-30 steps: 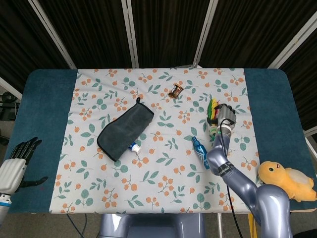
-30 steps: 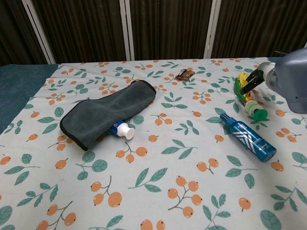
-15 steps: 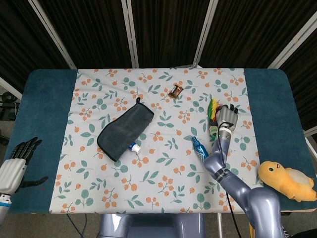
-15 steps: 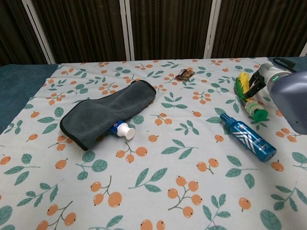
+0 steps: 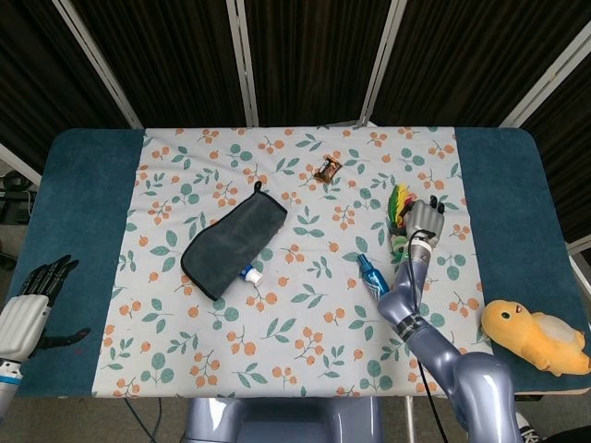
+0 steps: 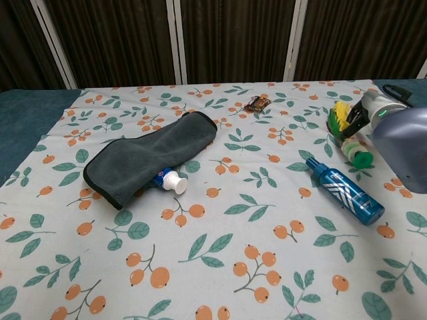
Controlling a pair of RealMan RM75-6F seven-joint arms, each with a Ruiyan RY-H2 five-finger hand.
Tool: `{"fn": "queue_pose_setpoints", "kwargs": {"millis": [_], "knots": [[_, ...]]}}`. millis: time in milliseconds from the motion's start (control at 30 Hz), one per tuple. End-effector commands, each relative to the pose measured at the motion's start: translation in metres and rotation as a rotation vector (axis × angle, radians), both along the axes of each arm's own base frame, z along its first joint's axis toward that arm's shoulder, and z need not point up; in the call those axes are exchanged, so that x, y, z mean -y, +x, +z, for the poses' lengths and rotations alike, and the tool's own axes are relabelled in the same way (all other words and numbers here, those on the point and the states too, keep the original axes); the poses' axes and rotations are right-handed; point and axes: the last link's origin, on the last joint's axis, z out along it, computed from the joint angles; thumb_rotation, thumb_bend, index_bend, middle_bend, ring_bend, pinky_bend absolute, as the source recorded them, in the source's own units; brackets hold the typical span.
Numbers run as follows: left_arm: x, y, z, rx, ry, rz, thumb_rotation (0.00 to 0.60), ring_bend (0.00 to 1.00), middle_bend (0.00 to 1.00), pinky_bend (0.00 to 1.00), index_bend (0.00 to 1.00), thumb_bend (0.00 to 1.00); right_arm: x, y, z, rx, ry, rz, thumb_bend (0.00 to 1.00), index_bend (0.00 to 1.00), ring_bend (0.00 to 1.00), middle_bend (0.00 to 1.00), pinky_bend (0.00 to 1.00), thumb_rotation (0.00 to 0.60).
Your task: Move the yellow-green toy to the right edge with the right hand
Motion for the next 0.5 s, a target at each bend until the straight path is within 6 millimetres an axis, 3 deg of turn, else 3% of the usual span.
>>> {"fn": "queue_pose_setpoints", "kwargs": {"millis": [33,500], "knots": [[0.0000,0.0000,0.0001,0.001,0.000,0.001,0.596,0.00,0.00,0.00,0.00,0.17,-0.0005,-0.0009,-0.0008,0.008,-0.005,-0.001,0.23,0.58,0.00,0.33,0.00,0.600],[0.0000,0.0003,0.0000,0.005,-0.004,0.001,0.598,0.00,0.00,0.00,0.00,0.17,-0.0001,0.0001,-0.0022,0.036,-0.005,-0.008,0.37,0.59,0.00,0.35,0.00,0.600]]}}
